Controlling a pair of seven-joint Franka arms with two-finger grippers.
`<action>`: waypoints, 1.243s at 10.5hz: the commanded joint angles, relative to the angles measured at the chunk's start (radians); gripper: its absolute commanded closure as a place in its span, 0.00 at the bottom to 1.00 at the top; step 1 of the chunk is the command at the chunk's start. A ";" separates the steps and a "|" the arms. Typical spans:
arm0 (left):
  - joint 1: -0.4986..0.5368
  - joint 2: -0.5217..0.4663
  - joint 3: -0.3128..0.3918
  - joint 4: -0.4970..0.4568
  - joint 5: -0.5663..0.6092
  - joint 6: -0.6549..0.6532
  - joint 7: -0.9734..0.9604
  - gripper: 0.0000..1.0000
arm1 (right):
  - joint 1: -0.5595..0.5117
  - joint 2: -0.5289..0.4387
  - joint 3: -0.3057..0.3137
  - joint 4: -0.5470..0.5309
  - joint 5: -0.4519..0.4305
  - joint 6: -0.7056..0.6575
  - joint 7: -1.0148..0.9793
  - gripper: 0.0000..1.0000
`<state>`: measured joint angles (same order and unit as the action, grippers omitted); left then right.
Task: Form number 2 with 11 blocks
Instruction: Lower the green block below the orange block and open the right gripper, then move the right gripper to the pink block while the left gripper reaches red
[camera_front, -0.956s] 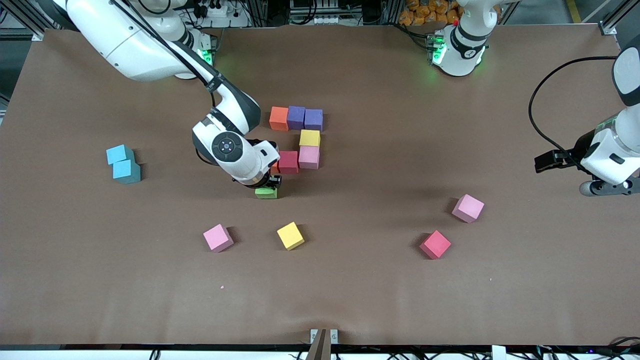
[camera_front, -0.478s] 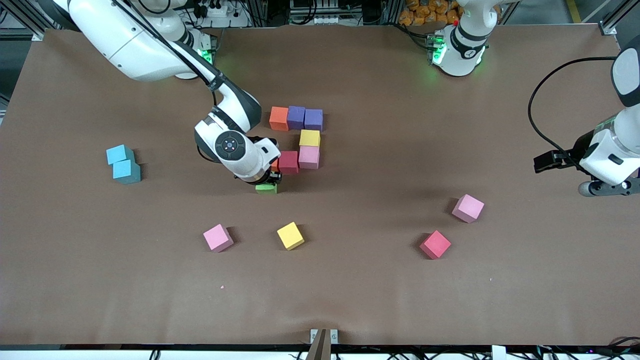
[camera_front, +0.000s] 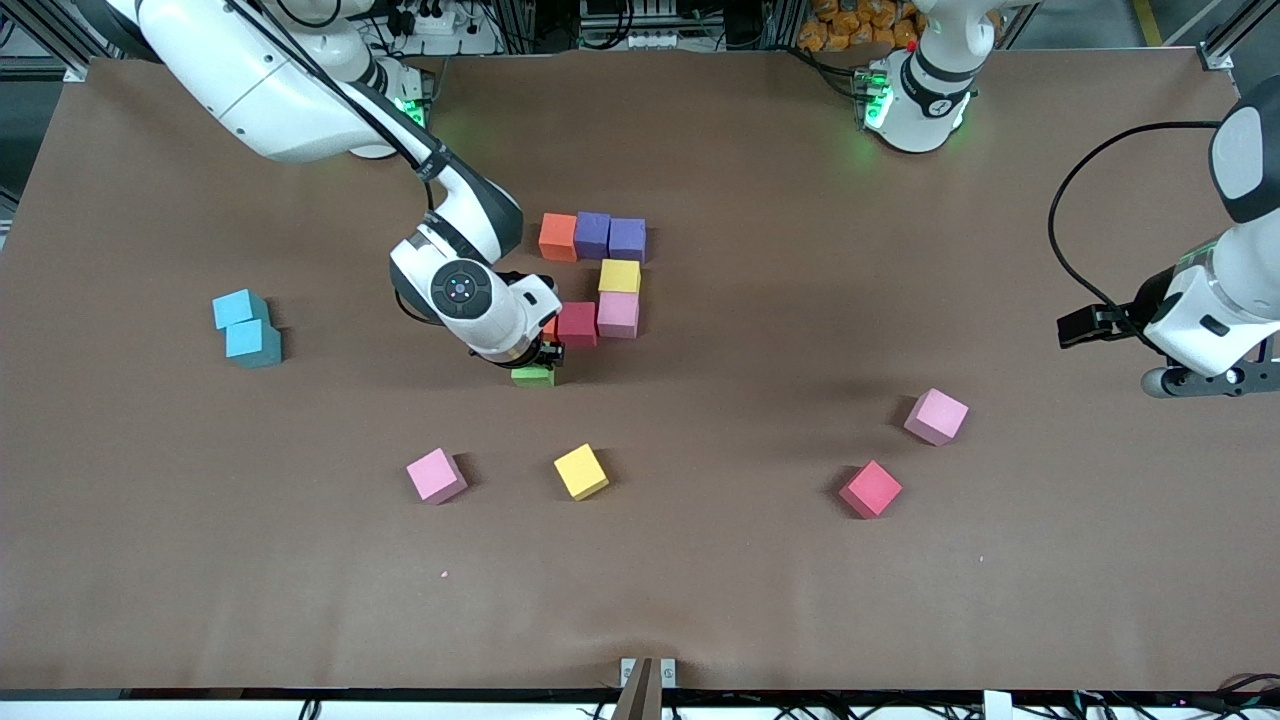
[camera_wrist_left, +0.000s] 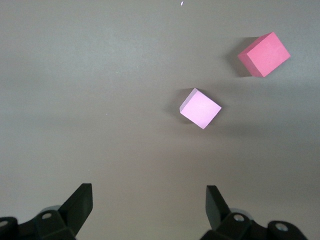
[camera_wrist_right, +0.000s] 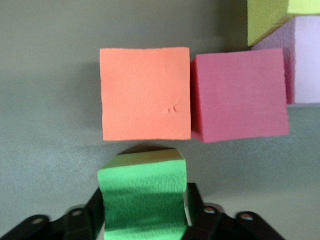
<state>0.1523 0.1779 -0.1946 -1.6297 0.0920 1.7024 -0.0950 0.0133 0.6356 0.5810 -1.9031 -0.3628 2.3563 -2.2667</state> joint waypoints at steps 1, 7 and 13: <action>-0.016 0.000 -0.006 0.011 0.018 -0.017 0.012 0.00 | -0.022 -0.017 0.017 -0.027 -0.013 0.015 -0.011 0.00; -0.034 0.158 -0.005 0.100 0.014 0.006 0.008 0.00 | -0.125 -0.154 0.057 -0.008 0.121 0.014 0.028 0.00; -0.082 0.302 0.004 0.168 0.018 0.132 -0.188 0.00 | -0.136 -0.097 -0.176 0.133 0.214 0.182 0.210 0.00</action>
<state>0.0811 0.4653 -0.1977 -1.4889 0.0920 1.8299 -0.2217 -0.1521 0.5116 0.4549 -1.8322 -0.1719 2.5398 -2.1320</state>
